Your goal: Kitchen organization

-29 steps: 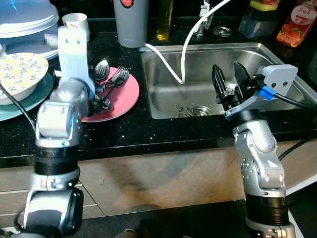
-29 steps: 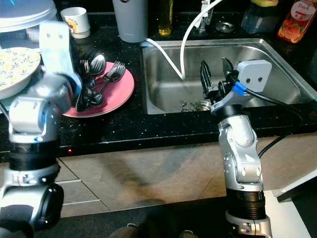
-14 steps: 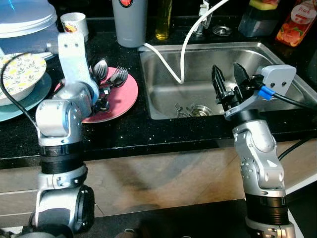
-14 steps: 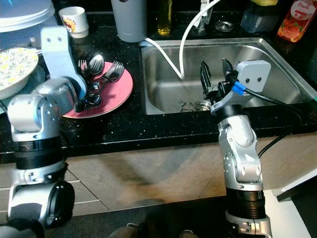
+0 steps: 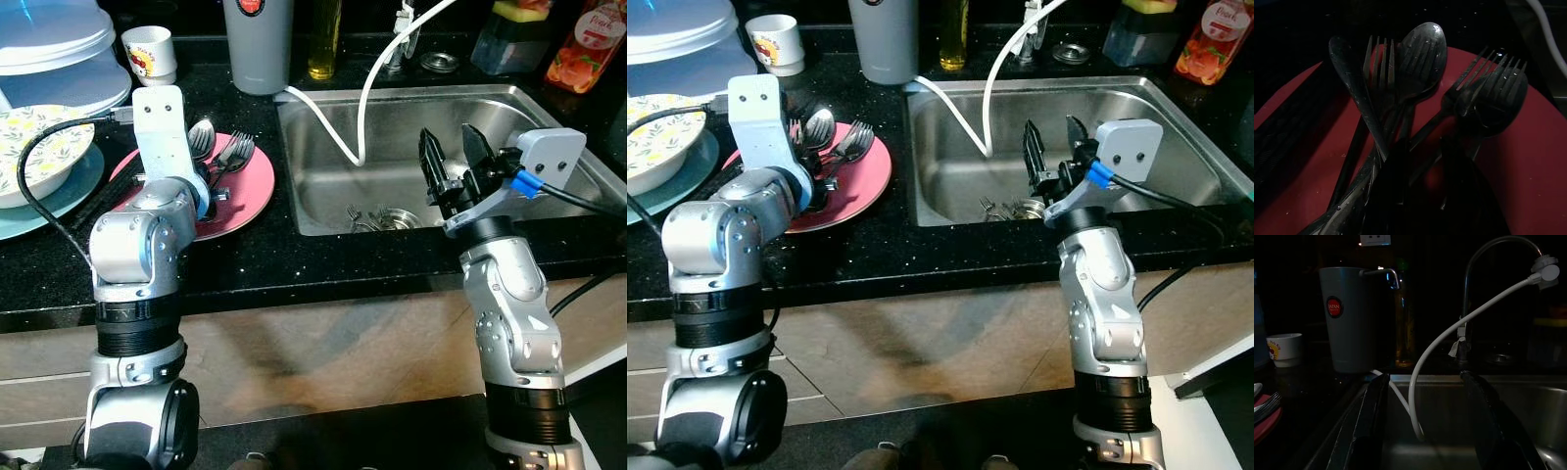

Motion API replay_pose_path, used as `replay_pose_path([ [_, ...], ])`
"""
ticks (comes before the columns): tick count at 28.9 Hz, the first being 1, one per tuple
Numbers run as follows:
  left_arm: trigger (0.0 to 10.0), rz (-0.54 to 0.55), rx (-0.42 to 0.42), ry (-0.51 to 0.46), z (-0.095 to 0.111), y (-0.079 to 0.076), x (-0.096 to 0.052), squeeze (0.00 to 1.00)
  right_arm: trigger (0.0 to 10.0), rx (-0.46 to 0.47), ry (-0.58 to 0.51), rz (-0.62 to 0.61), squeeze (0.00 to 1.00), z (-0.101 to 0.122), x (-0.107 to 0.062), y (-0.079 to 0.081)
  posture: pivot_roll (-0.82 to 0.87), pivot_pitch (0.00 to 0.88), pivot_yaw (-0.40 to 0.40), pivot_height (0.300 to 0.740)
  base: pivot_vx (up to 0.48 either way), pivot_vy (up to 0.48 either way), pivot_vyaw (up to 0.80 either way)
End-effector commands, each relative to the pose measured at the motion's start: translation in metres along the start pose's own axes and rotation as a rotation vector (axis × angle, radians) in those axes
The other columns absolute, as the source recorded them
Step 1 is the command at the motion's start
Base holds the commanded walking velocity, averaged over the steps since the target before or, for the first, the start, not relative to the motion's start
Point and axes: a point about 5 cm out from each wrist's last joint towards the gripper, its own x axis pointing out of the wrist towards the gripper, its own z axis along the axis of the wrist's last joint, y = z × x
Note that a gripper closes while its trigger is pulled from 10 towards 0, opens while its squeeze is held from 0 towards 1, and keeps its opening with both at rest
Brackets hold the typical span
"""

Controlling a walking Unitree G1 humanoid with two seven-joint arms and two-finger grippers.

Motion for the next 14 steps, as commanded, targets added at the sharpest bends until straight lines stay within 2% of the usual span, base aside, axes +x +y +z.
replay_pose_path([
  [1, 10.0, 0.056, 0.049, -0.002, -0.006, 0.005, 0.000, 0.00, 10.0, 0.002, -0.008, -0.007, 0.00, 0.001, 0.000, -0.002, 0.10, 0.124, -0.001, 0.740, 0.000, 0.000, 0.00],
  [2, 10.0, 0.056, 0.049, -0.002, -0.006, 0.005, 0.000, 0.00, 10.0, 0.002, -0.008, -0.007, 0.00, 0.001, 0.000, -0.002, 0.10, 0.124, -0.001, 0.740, 0.000, 0.000, 0.00],
  [3, 10.0, 0.078, 0.087, -0.049, 0.001, 0.007, -0.003, 0.00, 10.0, 0.006, -0.006, -0.004, 0.00, 0.001, -0.001, -0.003, 0.10, 0.124, -0.001, 0.740, 0.000, 0.000, 0.00],
  [8, 10.0, 0.088, 0.062, -0.033, 0.000, 0.008, -0.007, 0.00, 10.0, 0.035, 0.010, 0.046, 0.00, 0.000, -0.002, 0.000, 0.10, 0.124, -0.001, 0.740, 0.000, 0.000, 0.00],
  [14, 10.0, 0.072, 0.014, -0.005, -0.007, 0.006, -0.008, 0.00, 10.0, 0.068, 0.136, 0.413, 0.00, -0.010, -0.019, 0.028, 0.11, 0.103, -0.008, 0.740, 0.000, 0.000, 0.00],
])
